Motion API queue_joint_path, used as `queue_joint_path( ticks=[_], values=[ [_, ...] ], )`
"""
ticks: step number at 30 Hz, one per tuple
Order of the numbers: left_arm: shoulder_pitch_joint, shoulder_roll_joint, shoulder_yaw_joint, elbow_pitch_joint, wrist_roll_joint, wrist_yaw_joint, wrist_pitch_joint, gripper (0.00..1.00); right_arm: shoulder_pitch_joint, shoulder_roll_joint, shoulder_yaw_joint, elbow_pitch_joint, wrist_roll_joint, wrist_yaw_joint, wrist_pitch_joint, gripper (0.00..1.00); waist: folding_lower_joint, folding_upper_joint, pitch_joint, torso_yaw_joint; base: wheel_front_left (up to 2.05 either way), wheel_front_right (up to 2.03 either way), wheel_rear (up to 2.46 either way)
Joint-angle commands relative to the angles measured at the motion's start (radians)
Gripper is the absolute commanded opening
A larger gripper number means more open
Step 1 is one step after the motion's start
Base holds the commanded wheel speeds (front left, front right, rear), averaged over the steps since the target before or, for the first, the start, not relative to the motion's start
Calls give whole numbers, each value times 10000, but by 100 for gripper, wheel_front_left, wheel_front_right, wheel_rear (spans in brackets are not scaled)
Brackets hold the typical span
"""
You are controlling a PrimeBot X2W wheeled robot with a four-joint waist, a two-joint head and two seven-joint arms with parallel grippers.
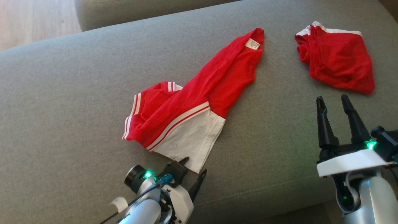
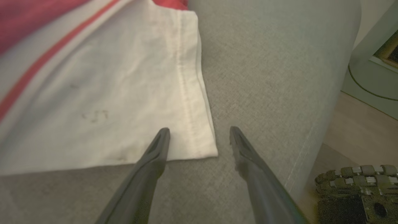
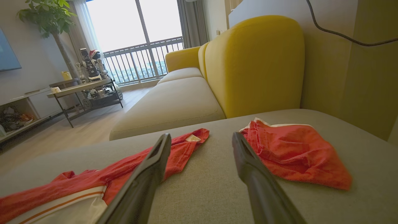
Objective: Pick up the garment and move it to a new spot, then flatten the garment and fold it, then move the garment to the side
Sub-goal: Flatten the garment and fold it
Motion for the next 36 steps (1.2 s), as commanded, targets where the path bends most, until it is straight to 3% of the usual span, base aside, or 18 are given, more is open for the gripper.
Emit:
queue_joint_path(
  ticks=[1, 5, 8, 9, 10, 11, 18, 25, 31, 36],
  values=[
    [-482, 10, 116, -108, -91, -31, -5, 100, -467, 8, 171, -274, 44, -4, -94, 100, -1, 0, 40, -43, 0, 0, 0],
    [-706, 10, -394, 387, -319, -148, 234, 100, -588, 8, -140, 25, 778, -4, -19, 100, -1, 0, 100, -98, 0, 0, 0],
    [-885, 10, -544, 752, -423, 69, 352, 100, -676, 8, -160, 84, 780, -4, -32, 100, -1, 0, 126, -114, 0, 0, 0],
    [-929, 10, -592, 861, -472, 120, 392, 80, -695, 8, -156, 92, 791, -4, -36, 100, -1, 0, 135, -110, 0, 0, 0],
    [-973, 10, -648, 965, -519, 152, 439, 33, -707, 8, -149, 94, 798, -4, -40, 100, -1, 0, 143, -100, 0, 0, 0],
    [-1022, 10, -713, 1036, -564, 167, 459, 0, -714, 8, -146, 94, 807, -4, -44, 100, -1, 0, 149, -83, 0, 0, 0],
    [-1385, 10, -963, 1116, -873, 326, 245, 0, -715, 8, -166, 153, 830, -4, -67, 100, -1, 0, 29, 167, 0, 0, 0],
    [-1771, 157, -555, 119, -1261, 266, -125, 0, -651, 8, -160, 262, 868, -4, -89, 100, -1, 0, -292, 345, 0, 0, 0],
    [-2999, 1448, 780, -2086, -1638, 563, -173, 0, -637, 8, -88, 341, 982, -4, -143, 100, -1, 0, -374, 368, 0, 0, 0],
    [-5376, 3146, 1941, -3188, -1589, 609, 1091, 0, -975, 9, 402, 357, 1232, -4, -240, 100, -1, 0, 213, -79, 0, 0, 0]
  ],
)
